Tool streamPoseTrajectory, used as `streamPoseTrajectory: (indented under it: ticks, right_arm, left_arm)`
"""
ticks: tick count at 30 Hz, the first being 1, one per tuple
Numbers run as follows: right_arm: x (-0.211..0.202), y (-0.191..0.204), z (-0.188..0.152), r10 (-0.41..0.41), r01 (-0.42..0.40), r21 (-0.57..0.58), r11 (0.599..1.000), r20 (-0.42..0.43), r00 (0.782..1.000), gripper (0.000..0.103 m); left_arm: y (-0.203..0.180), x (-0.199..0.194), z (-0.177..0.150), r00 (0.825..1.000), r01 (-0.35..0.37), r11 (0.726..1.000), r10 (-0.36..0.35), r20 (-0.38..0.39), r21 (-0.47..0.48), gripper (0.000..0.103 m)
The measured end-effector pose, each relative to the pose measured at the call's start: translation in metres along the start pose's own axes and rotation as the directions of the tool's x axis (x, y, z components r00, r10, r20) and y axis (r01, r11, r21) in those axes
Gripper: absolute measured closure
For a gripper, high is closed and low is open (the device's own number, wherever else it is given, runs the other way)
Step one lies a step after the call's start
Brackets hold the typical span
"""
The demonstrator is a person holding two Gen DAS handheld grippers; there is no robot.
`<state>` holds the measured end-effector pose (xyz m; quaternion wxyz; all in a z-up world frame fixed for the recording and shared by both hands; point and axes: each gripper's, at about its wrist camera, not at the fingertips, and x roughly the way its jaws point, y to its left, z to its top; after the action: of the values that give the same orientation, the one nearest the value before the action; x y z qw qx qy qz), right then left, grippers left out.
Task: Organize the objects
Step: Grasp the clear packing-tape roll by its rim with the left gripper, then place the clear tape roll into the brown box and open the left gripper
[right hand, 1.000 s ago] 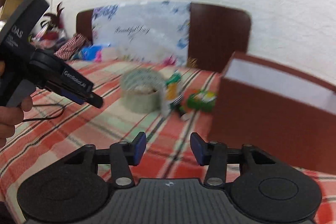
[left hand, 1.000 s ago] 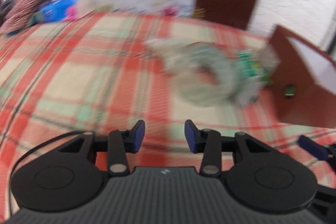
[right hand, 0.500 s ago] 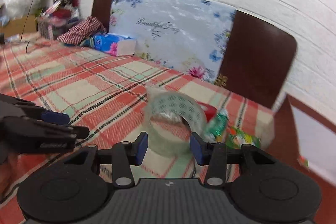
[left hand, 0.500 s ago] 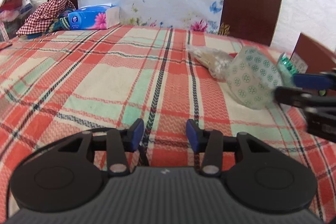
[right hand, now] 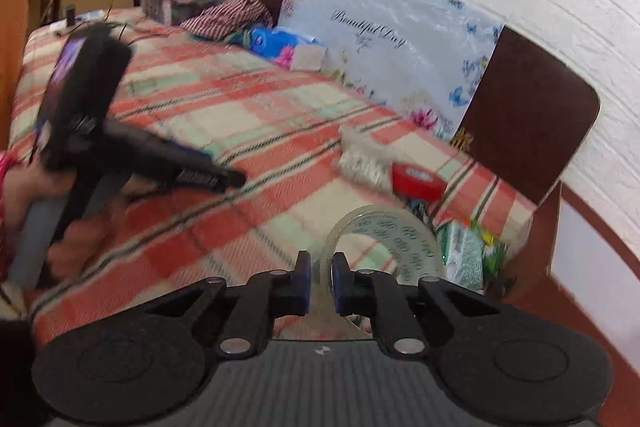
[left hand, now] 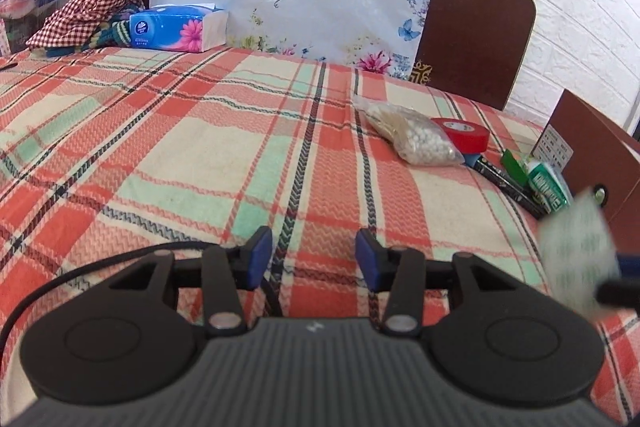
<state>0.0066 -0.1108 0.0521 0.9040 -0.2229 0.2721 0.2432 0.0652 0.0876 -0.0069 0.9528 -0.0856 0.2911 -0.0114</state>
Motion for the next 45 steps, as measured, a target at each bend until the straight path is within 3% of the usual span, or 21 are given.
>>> streamPoseTrajectory:
  ticks: [2, 5, 9, 13, 16, 17, 19, 20, 22, 25, 27, 31, 33, 35, 39, 42, 44, 45]
  right_arm:
    - [-0.010, 0.007, -0.013, -0.057, 0.057, -0.008, 0.998, 0.040, 0.998, 0.042]
    - [-0.027, 0.010, -0.027, -0.139, 0.134, 0.050, 0.990, 0.122, 0.983, 0.029]
    - [-0.036, -0.002, -0.049, -0.203, 0.179, 0.168, 0.969, 0.141, 0.969, 0.005]
    - [-0.014, -0.019, -0.060, -0.121, 0.103, 0.249, 0.963, 0.056, 0.991, 0.005]
    - [0.009, -0.025, -0.059, -0.055, 0.048, 0.281, 0.958, 0.017, 0.998, 0.005]
    - [0.016, -0.025, -0.057, -0.041, 0.035, 0.285, 0.958, 0.015, 0.999, 0.005]
    - [0.031, -0.022, -0.053, -0.014, 0.010, 0.283, 0.959, 0.012, 1.000, 0.008]
    - [0.039, -0.020, -0.051, 0.001, -0.004, 0.279, 0.960, 0.010, 1.000, 0.019]
    - [0.049, -0.019, -0.048, 0.050, -0.049, 0.279, 0.959, 0.006, 0.999, 0.020]
    - [0.033, -0.016, -0.046, 0.008, -0.027, 0.252, 0.967, 0.076, 0.997, 0.020]
    - [0.007, -0.020, -0.044, -0.083, 0.042, 0.234, 0.971, 0.167, 0.982, 0.020]
    - [-0.037, -0.048, -0.039, -0.288, 0.221, 0.234, 0.947, 0.313, 0.905, 0.020]
    - [-0.049, -0.073, -0.040, -0.374, 0.297, 0.261, 0.919, 0.333, 0.866, 0.020]
    - [-0.052, -0.103, -0.045, -0.436, 0.351, 0.295, 0.889, 0.308, 0.845, 0.020]
    - [-0.047, -0.162, -0.067, -0.484, 0.389, 0.363, 0.847, 0.220, 0.847, 0.020]
    - [-0.037, -0.196, -0.082, -0.494, 0.405, 0.393, 0.825, 0.154, 0.856, 0.020]
    - [-0.026, -0.213, -0.090, -0.506, 0.427, 0.404, 0.809, 0.108, 0.856, 0.020]
    - [-0.020, -0.220, -0.093, -0.502, 0.429, 0.406, 0.807, 0.087, 0.861, 0.019]
  left_arm:
    - [-0.006, 0.000, 0.001, 1.000, -0.010, 0.999, 0.011, -0.014, 0.035, 0.050]
    - [-0.011, -0.006, 0.009, 0.997, -0.015, 0.998, 0.020, -0.078, 0.055, 0.048]
    - [-0.011, -0.024, 0.029, 0.971, 0.161, 0.979, -0.180, -0.155, -0.128, 0.046]
    - [-0.060, -0.037, 0.044, 0.955, 0.259, 0.966, -0.258, -0.145, -0.012, 0.037]
    - [-0.096, -0.028, 0.042, 0.949, 0.261, 0.962, -0.242, -0.204, 0.074, 0.038]
    - [-0.102, -0.022, 0.039, 0.946, 0.249, 0.965, -0.223, -0.234, 0.088, 0.041]
    - [-0.110, -0.005, 0.030, 0.930, 0.228, 0.968, -0.183, -0.317, 0.108, 0.082]
    - [-0.110, 0.003, 0.023, 0.924, 0.205, 0.971, -0.151, -0.350, 0.123, 0.082]
    - [-0.106, 0.006, 0.016, 0.929, 0.192, 0.974, -0.140, -0.342, 0.121, 0.082]
    - [-0.113, -0.019, 0.030, 0.946, 0.192, 0.972, -0.146, -0.289, 0.136, 0.082]
    - [-0.128, -0.042, 0.047, 0.959, 0.227, 0.959, -0.189, -0.212, 0.172, 0.082]
    - [-0.185, -0.063, 0.086, 0.954, 0.301, 0.915, -0.287, -0.090, 0.269, 0.082]
    - [-0.221, -0.058, 0.100, 0.940, 0.337, 0.886, -0.333, -0.068, 0.318, 0.082]
    - [-0.255, -0.045, 0.109, 0.925, 0.377, 0.863, -0.372, -0.080, 0.338, 0.082]
    - [-0.318, -0.008, 0.109, 0.909, 0.414, 0.826, -0.399, -0.122, 0.382, 0.082]
    - [-0.351, 0.015, 0.101, 0.906, 0.422, 0.813, -0.398, -0.147, 0.400, 0.082]
    - [-0.367, 0.029, 0.094, 0.909, 0.415, 0.807, -0.385, -0.159, 0.420, 0.077]
    - [-0.374, 0.036, 0.090, 0.916, 0.399, 0.810, -0.364, -0.166, 0.430, 0.069]
